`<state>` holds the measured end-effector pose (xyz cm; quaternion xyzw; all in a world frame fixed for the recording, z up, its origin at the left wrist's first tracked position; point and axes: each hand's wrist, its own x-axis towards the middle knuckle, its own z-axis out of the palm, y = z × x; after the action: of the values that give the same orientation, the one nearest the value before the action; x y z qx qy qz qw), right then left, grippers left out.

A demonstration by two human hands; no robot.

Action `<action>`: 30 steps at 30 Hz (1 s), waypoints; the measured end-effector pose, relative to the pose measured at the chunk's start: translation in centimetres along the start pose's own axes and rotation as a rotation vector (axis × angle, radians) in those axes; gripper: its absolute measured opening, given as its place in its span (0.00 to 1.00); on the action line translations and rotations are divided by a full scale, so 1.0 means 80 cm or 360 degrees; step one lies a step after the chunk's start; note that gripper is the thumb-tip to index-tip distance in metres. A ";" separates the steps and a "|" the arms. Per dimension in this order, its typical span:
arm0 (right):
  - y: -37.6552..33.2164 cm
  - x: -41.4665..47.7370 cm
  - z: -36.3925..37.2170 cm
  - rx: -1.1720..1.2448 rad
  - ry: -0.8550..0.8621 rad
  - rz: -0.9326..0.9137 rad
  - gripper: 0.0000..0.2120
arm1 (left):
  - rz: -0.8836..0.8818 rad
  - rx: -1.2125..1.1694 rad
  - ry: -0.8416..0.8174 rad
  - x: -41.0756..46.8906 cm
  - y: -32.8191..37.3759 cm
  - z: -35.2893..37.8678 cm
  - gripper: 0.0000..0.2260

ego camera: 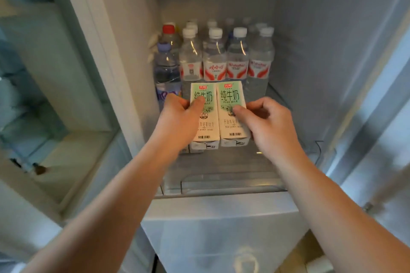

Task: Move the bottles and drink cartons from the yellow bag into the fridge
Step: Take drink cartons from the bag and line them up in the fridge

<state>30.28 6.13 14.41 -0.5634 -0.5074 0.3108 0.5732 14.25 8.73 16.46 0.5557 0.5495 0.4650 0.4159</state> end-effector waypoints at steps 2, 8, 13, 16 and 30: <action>-0.001 0.021 -0.001 -0.0061 -0.0051 0.0122 0.13 | -0.0071 0.0086 -0.0119 0.026 0.001 0.000 0.10; -0.003 0.058 -0.012 -0.0078 -0.0467 0.0557 0.09 | -0.0365 0.0344 -0.0374 0.065 -0.008 0.010 0.09; 0.010 0.089 -0.018 -0.0302 -0.0811 0.0767 0.09 | -0.0683 0.0427 -0.0520 0.083 -0.018 0.020 0.11; 0.028 0.105 -0.019 -0.0406 -0.0965 0.0913 0.13 | -0.0872 0.0491 -0.0666 0.100 -0.031 0.022 0.13; 0.094 0.171 0.003 -0.0689 -0.1314 0.1390 0.15 | -0.1434 0.0562 -0.1030 0.171 -0.092 0.059 0.14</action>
<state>35.64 20.19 10.34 -0.6551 -0.4614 0.5978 0.0242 16.69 22.97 9.03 0.4418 0.6460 -0.0501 0.6205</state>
